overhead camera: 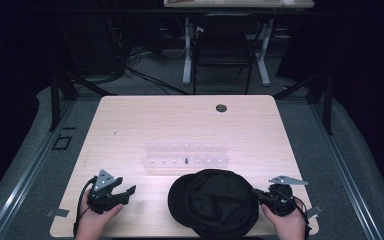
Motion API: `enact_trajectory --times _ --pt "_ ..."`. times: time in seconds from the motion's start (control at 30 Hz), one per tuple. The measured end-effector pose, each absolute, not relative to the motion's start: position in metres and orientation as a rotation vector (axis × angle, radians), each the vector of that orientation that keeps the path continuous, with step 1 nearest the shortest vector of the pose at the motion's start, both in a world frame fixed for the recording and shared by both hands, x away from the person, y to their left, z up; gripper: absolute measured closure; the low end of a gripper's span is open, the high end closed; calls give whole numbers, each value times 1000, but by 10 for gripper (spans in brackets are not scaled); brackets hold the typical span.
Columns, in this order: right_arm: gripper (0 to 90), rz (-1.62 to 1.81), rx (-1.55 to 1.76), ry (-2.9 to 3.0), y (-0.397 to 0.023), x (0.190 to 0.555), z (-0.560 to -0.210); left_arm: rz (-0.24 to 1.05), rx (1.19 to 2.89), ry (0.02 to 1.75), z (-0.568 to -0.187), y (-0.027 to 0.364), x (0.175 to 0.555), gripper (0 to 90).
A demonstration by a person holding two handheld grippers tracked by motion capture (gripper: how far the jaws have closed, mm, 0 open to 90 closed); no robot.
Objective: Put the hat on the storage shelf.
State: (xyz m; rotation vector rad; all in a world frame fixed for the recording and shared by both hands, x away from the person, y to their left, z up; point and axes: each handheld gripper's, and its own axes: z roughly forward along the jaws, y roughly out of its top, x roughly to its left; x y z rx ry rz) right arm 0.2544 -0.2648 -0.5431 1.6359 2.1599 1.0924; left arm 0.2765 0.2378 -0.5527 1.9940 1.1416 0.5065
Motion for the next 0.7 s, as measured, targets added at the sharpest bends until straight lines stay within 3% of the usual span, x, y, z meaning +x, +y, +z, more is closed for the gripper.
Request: enact_trajectory --times 0.7 --pt "869 815 1698 2418 -270 288 -511 504 2022 1107 -554 233 276 415"
